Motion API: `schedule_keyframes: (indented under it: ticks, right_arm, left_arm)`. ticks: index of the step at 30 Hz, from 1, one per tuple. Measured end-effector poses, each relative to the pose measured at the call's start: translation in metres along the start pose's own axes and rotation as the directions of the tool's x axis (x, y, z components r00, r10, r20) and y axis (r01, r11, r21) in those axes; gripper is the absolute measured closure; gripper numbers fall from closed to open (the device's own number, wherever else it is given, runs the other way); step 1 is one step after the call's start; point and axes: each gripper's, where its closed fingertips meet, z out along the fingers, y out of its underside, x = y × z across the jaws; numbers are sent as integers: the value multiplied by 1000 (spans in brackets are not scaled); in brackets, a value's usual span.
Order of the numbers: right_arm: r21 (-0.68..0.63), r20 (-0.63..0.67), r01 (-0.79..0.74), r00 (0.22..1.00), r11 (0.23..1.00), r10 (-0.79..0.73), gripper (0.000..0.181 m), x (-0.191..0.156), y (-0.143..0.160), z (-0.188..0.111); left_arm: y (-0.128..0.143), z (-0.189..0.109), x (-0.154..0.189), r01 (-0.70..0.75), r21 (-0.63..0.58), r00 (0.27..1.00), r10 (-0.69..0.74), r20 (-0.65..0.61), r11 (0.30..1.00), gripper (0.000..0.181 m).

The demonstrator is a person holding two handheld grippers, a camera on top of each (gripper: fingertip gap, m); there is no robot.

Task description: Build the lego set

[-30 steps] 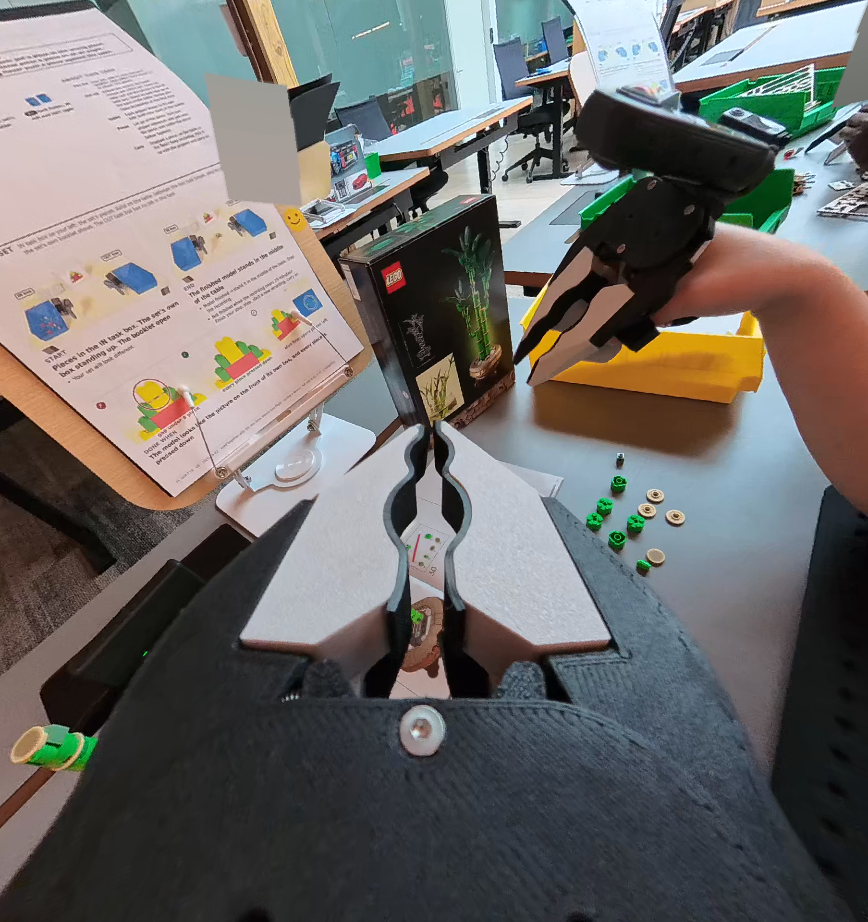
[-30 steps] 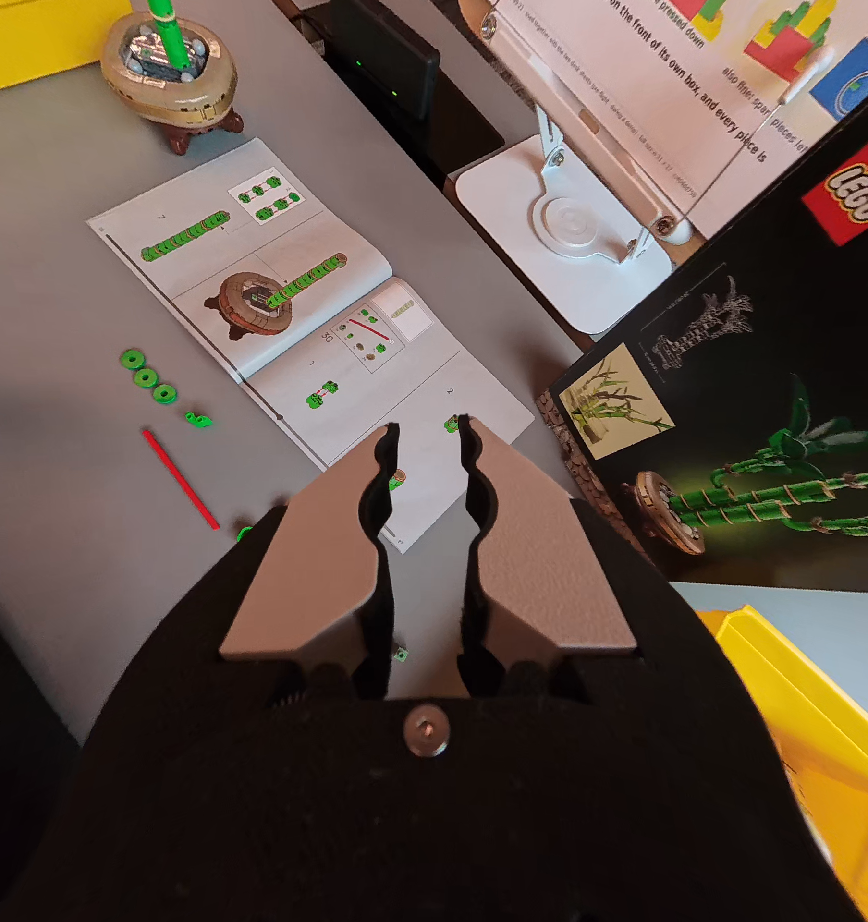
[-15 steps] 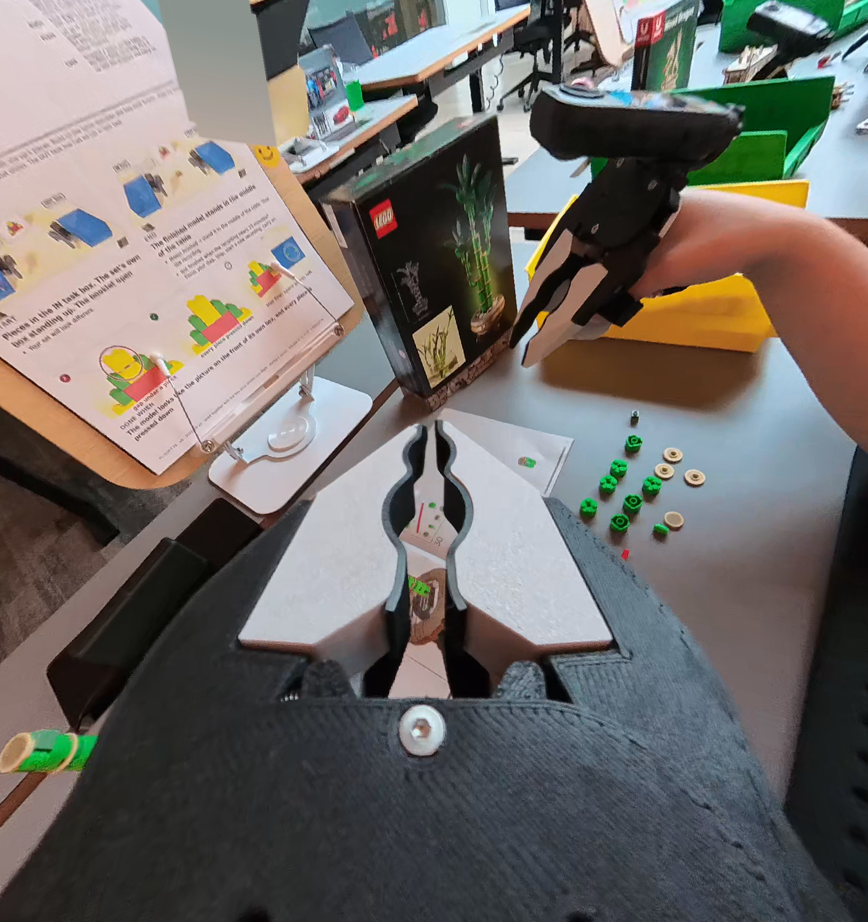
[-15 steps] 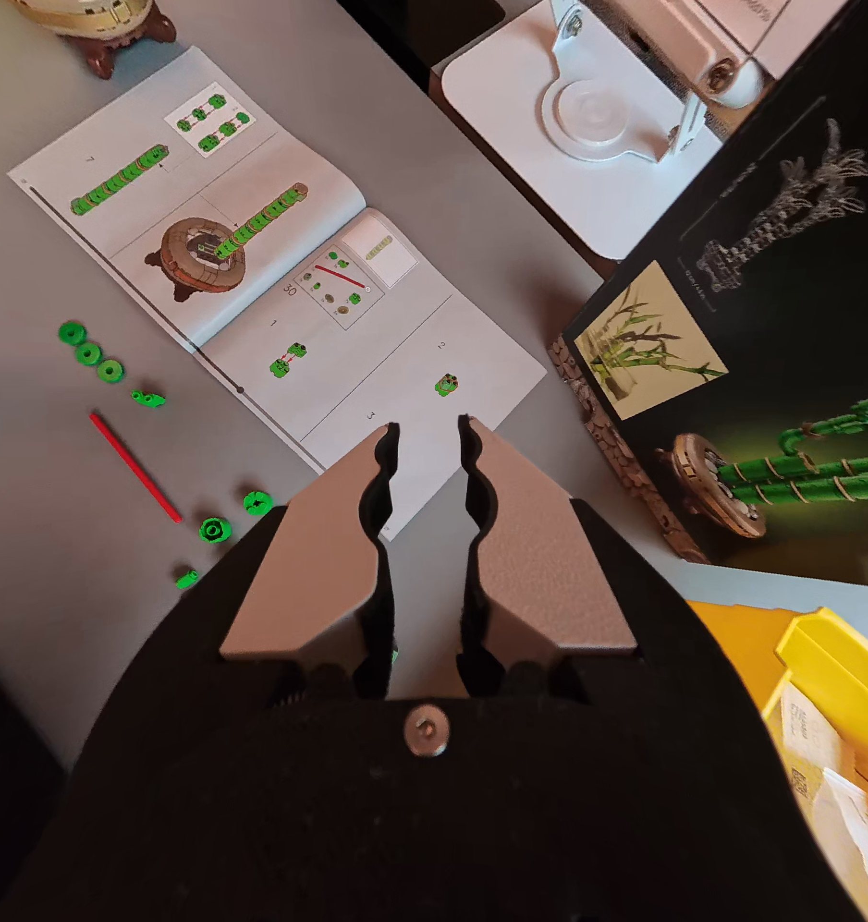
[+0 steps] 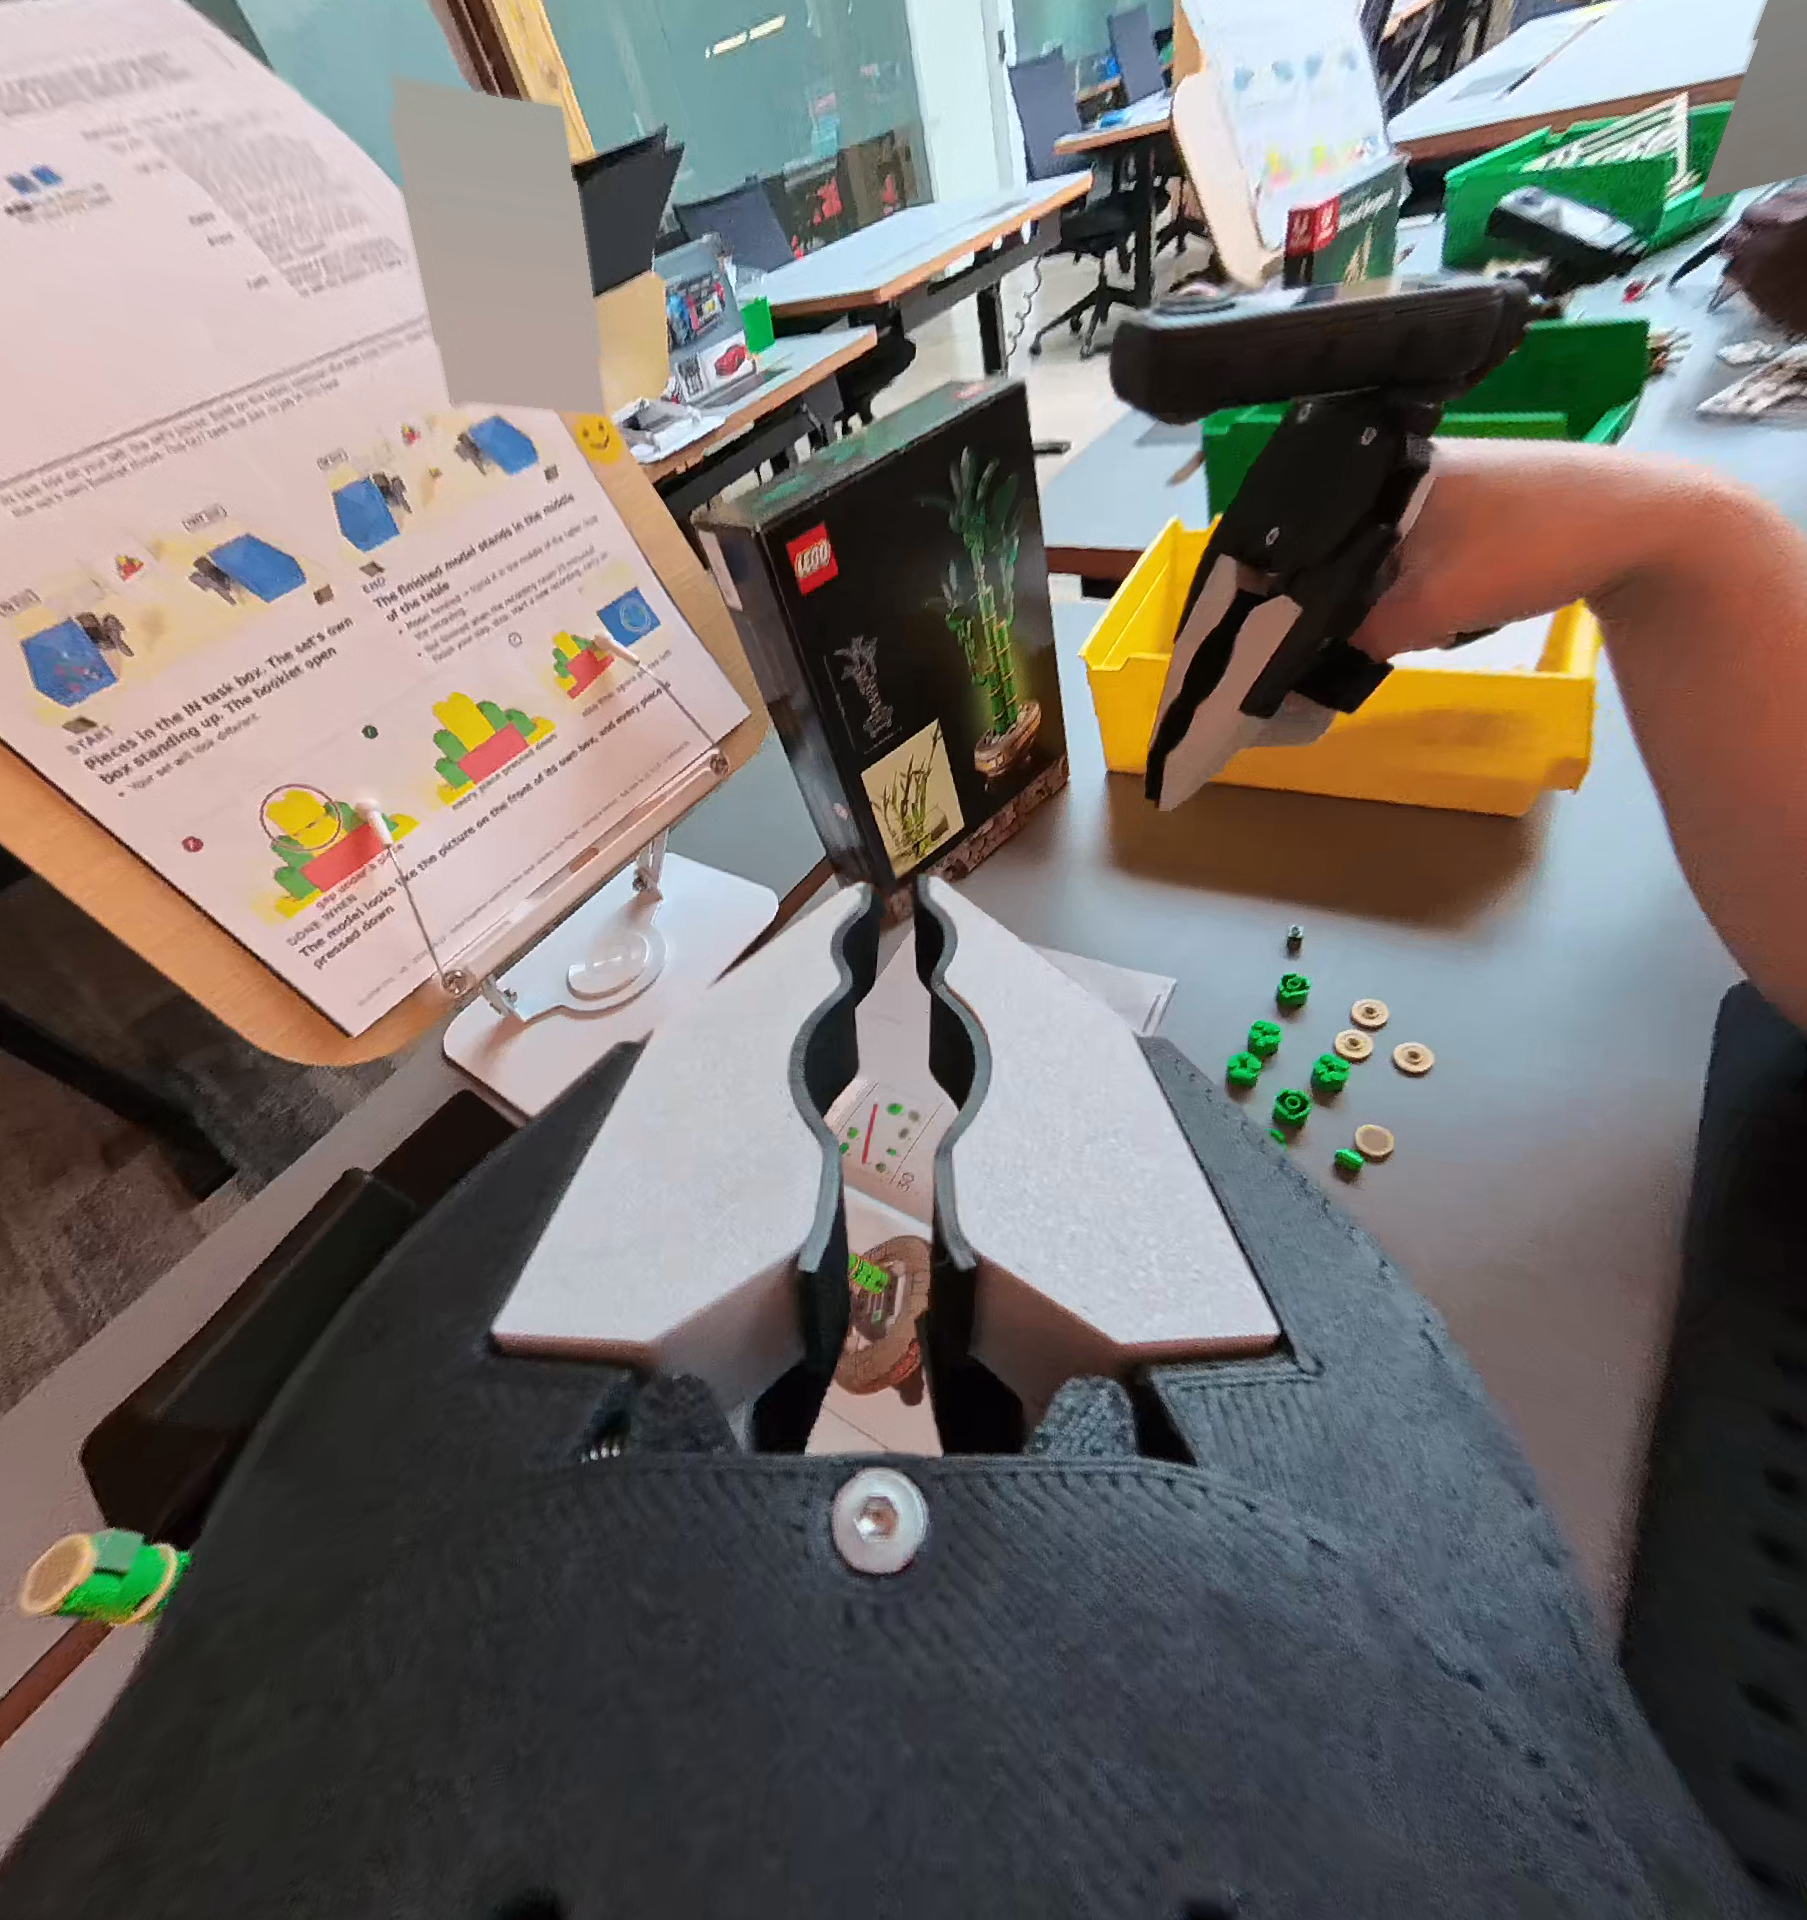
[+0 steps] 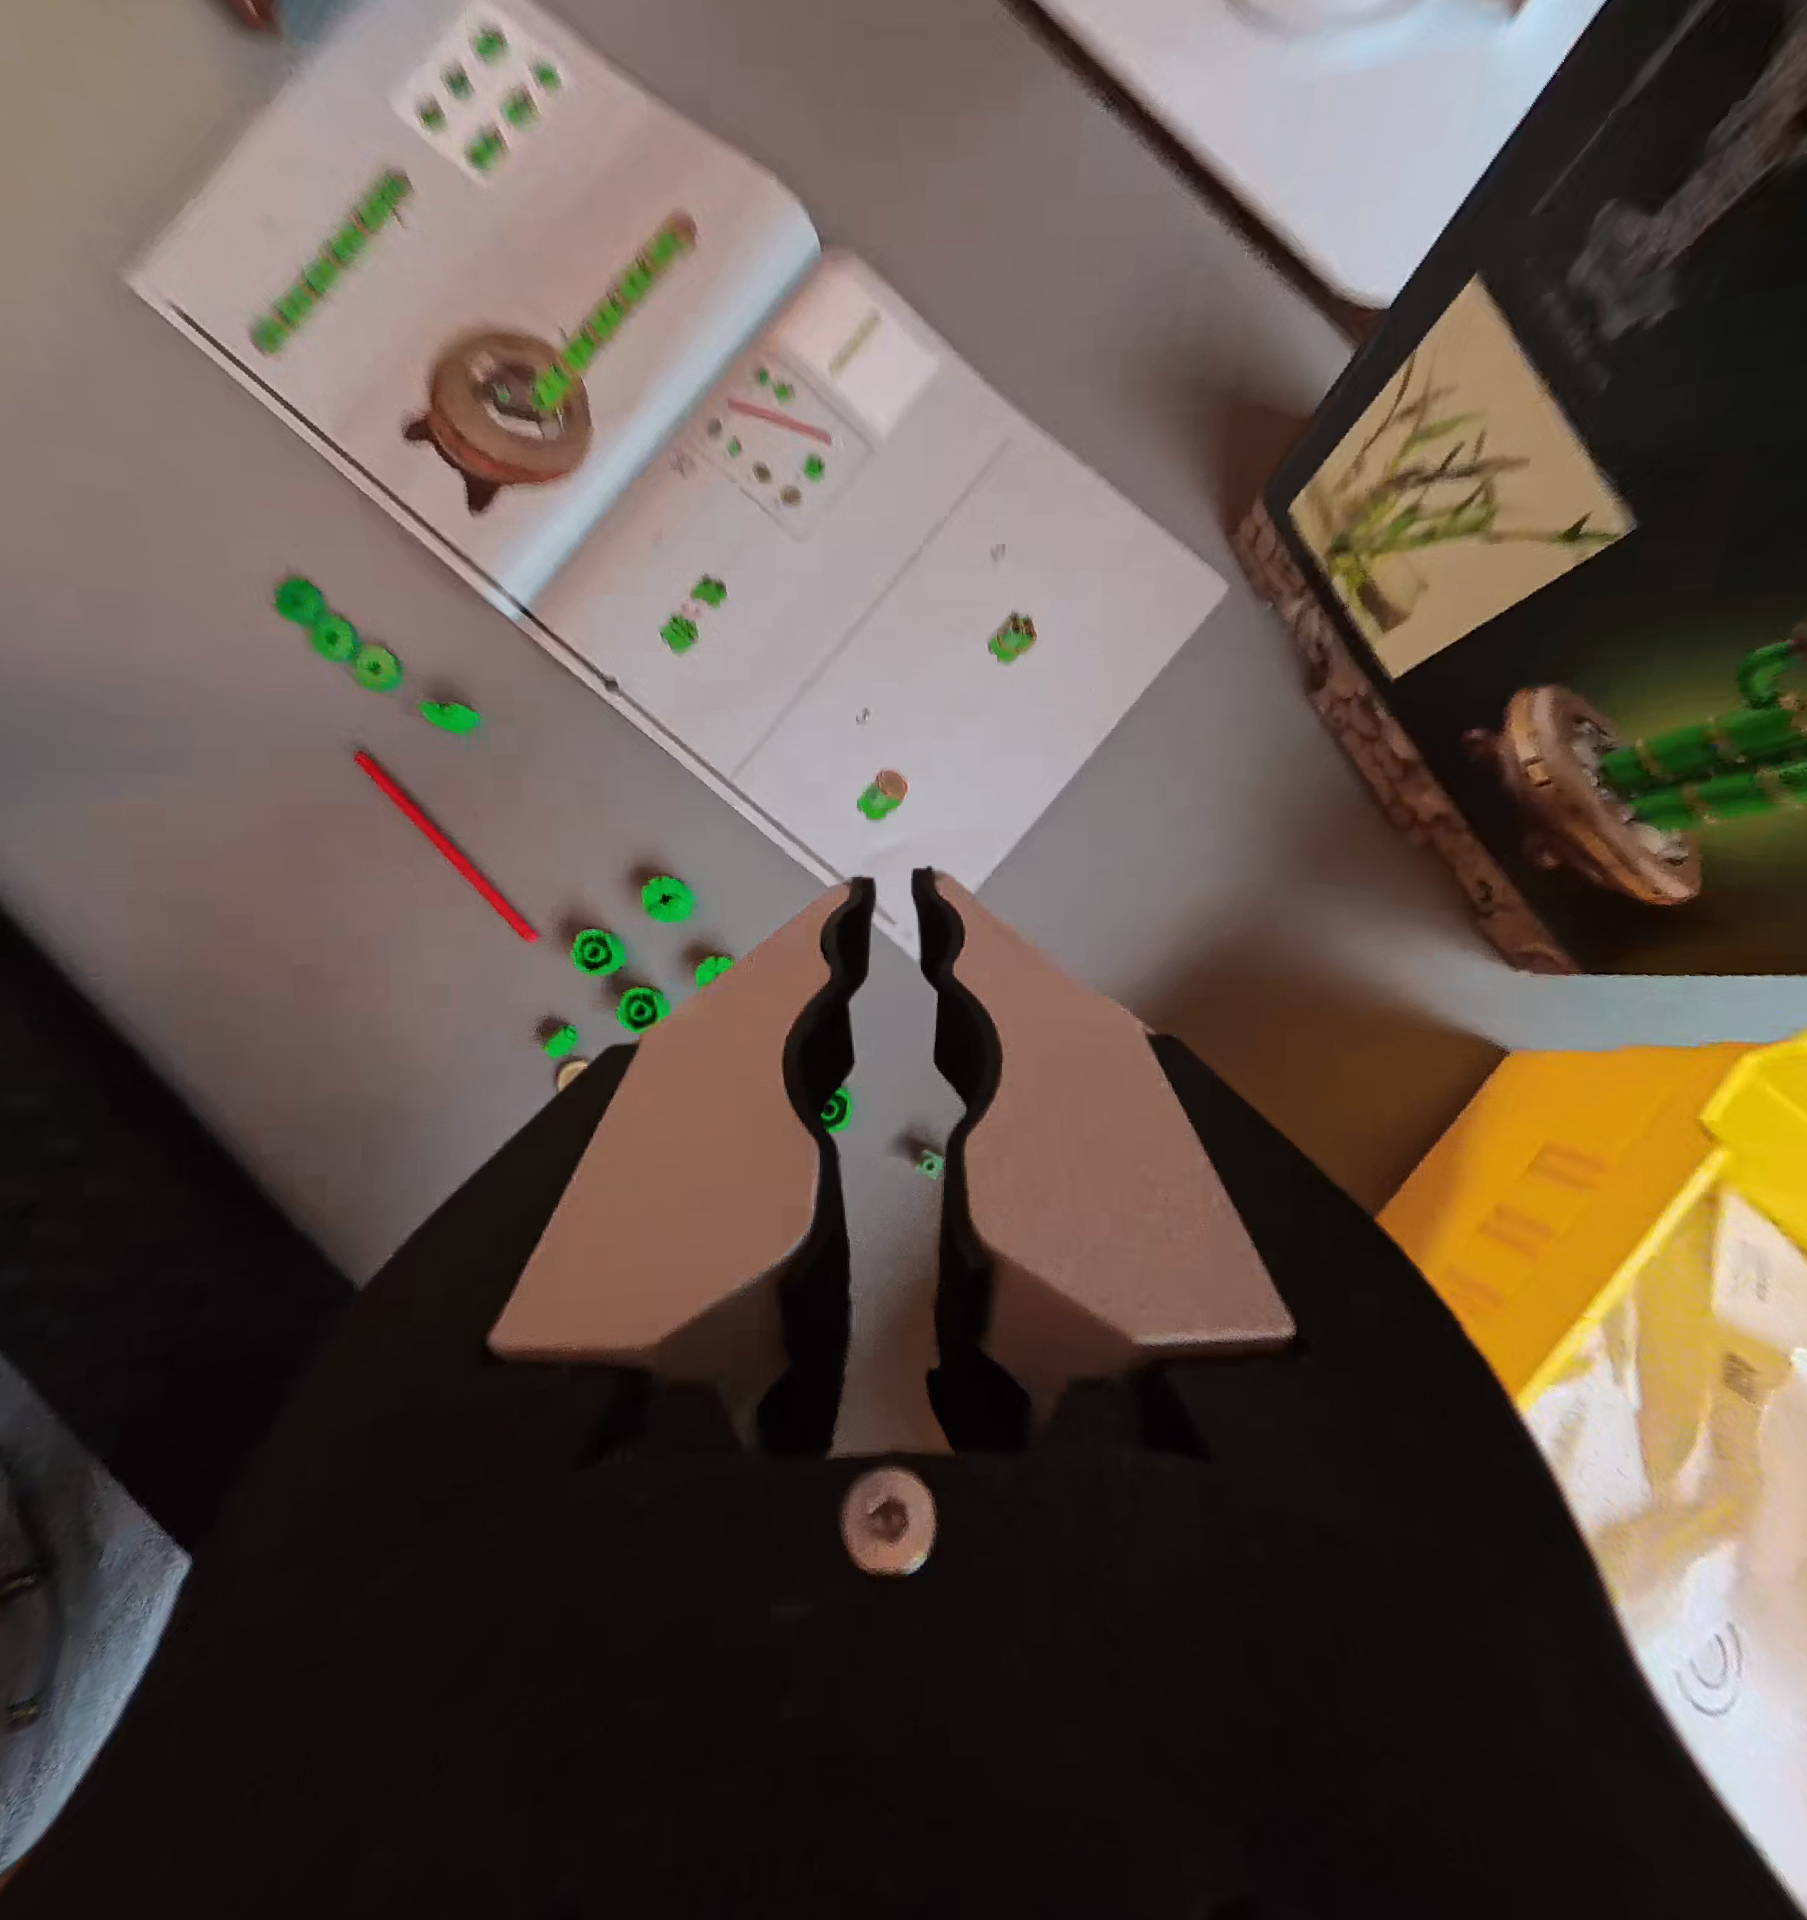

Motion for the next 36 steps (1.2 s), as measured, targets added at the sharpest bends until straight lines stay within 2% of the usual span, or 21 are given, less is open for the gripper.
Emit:
schedule_keyframes:
  ticks: [3,6,8,11,13,16,18,21,24,32,34,36]
  right_arm:
    - [103,-110,95,990,990,-84,166,-10,-16,-34]
    - [183,-53,189,982,965,-182,166,-55,-22,-59]
    - [163,-28,242,970,957,-240,167,-75,-18,-60]
    - [33,35,423,905,906,-424,166,-91,5,-29]
    - [-54,54,485,874,873,-483,174,-79,31,3]
    - [-153,9,358,933,921,-361,175,-42,75,43]
    - [-144,-3,287,957,947,-290,168,-30,96,59]
    - [-163,0,239,970,957,-242,158,-24,119,66]
    - [-169,21,204,979,964,-203,158,-24,129,71]
    - [-143,49,185,982,972,-180,165,-23,129,79]
    - [-34,14,166,986,986,-165,165,-25,106,63]
    - [253,16,117,992,961,-125,166,-36,53,32]
  left_arm:
    - [-10,-9,4,6,46,1000,-6,-13,999,177]
    - [-14,-20,4,-6,59,1000,6,-5,998,177]
    - [-18,-30,1,-3,82,1000,2,11,997,177]
    - [-25,-41,2,5,126,1000,-5,-4,992,177]
    - [-27,-45,2,7,140,1000,-5,-14,990,177]
    - [-25,-47,2,5,128,1000,-3,-20,992,177]
    - [-22,-47,2,0,114,1000,2,-22,993,177]
    - [-18,-44,0,2,98,1000,0,-21,995,177]
    - [-16,-38,0,6,86,1000,-3,-27,996,177]
    - [-10,-26,6,-40,34,999,40,-18,999,177]
    - [-15,-26,4,-54,58,999,54,0,997,176]
    - [-24,-28,5,-77,117,997,78,2,990,176]
